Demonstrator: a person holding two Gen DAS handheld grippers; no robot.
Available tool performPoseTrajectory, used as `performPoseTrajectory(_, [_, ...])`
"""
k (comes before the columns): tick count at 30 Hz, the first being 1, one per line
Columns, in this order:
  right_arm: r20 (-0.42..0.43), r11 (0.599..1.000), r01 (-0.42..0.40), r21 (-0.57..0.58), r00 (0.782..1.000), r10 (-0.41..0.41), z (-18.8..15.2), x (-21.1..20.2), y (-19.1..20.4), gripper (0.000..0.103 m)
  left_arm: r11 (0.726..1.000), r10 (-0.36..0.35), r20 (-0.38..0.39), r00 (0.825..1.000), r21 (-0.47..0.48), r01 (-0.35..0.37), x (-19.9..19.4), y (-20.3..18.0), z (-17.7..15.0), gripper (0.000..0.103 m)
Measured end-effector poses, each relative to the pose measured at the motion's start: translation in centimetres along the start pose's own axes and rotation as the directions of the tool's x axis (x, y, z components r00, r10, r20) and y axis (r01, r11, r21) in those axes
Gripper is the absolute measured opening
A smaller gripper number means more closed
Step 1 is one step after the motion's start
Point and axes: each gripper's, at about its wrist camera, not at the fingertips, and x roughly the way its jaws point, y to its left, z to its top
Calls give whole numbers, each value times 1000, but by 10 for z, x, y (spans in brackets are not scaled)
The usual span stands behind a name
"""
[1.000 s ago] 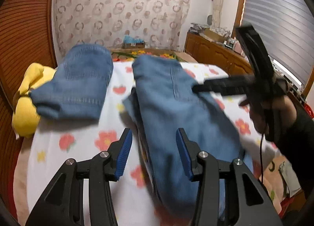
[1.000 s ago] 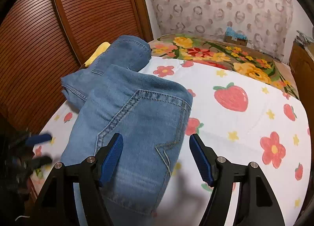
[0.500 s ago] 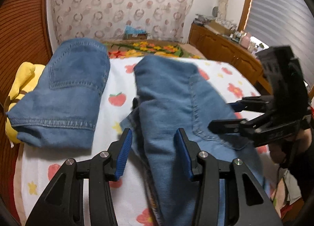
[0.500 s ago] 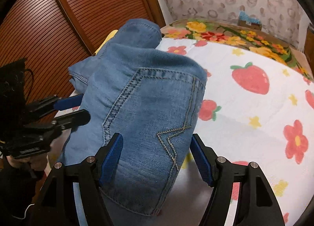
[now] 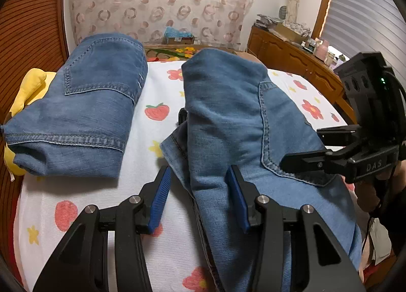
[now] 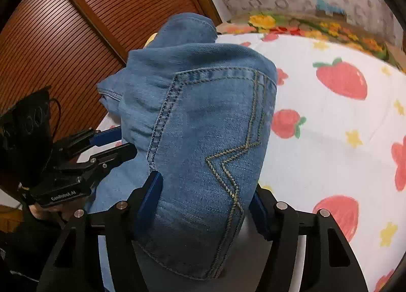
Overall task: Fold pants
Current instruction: 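Grasp the folded jeans with the right tool and lift them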
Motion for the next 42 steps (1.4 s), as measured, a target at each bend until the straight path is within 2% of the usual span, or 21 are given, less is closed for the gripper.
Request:
performPoseTrajectory(3, [-12,1000,-11,16,1000,11,2,1,0,56,1000,6,3,1000,5,-6,-2,0,-1,47])
performPoseTrajectory(7, [-7,999,-36,17,999,36,5,-7,8,26,1000,1,7,1000,2,-1,-8,-1,-2,47])
performPoseTrajectory(10, [36,999,-52,0,998,52,6,-24,22,20,1000,10,22,1000,6,-10,-20,-4,-2,47])
performPoseTrajectory(15, [116,998,-45,-41,992,49,9,-54,65,18,1000,8,106,994,-8,-7,-60,-6,1,47])
performPoseTrajectory(19, [160,995,-27,-97,986,42,17,-72,105,17,1000,10,194,981,-25,-6,-101,0,4,47])
performPoseTrajectory(25, [213,984,8,-180,977,31,41,-89,164,17,999,33,307,951,-46,-20,-160,19,12,47])
performPoseTrajectory(30, [238,973,-10,-232,969,67,73,-85,202,17,996,78,378,922,-65,-58,-193,44,28,47])
performPoseTrajectory(37, [231,955,-164,-247,947,222,133,-31,227,17,979,198,411,890,-124,-160,-210,97,51,47])
performPoseTrajectory(39, [220,947,-209,-246,939,264,154,-11,231,17,974,218,417,882,-149,-170,-210,119,60,47])
performPoseTrajectory(40, [218,941,-242,-236,931,294,163,-1,231,17,972,225,417,881,-156,-174,-209,122,62,47])
performPoseTrajectory(42, [230,925,-333,-183,900,370,185,23,215,17,968,242,414,878,-166,-189,-202,136,72,47])
